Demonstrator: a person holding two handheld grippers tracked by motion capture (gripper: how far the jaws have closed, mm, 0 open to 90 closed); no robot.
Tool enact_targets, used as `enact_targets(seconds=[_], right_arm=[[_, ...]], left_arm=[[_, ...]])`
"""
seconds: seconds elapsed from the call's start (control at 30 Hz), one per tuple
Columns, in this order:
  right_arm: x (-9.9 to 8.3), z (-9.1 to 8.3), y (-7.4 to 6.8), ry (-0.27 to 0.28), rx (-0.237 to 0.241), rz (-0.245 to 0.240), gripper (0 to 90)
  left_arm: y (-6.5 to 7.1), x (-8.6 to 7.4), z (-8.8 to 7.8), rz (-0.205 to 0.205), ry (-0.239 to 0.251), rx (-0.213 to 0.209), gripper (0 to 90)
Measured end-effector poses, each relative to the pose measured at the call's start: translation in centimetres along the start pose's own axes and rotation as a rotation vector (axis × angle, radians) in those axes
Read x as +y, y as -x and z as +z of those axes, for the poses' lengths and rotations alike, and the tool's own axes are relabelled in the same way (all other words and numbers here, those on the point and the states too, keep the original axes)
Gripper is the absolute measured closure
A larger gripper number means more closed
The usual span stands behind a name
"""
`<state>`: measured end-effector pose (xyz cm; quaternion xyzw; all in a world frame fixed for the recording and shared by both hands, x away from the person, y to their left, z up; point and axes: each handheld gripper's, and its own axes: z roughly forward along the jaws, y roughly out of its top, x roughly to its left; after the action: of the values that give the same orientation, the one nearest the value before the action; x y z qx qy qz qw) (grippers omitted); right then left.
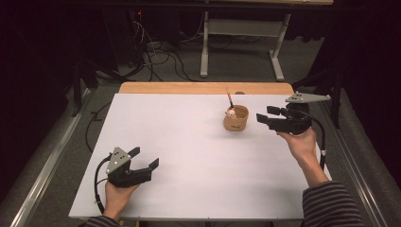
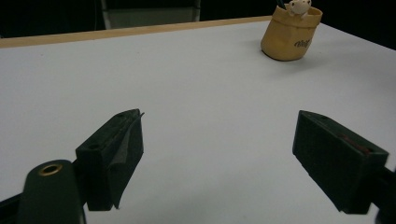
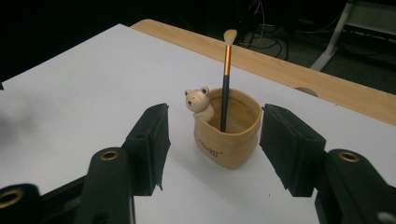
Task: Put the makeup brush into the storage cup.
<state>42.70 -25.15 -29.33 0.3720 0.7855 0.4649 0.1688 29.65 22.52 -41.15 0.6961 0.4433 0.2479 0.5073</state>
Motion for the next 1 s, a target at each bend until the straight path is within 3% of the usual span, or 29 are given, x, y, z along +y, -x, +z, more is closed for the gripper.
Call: enact_targets(seconds=[1.0], right_arm=[[-2.0,-1.8,-0.3,0.023,0.019,0.017,44.4]], left_arm=[[0.0,0.0,0.0,0.002,0.003,0.004,17.1]])
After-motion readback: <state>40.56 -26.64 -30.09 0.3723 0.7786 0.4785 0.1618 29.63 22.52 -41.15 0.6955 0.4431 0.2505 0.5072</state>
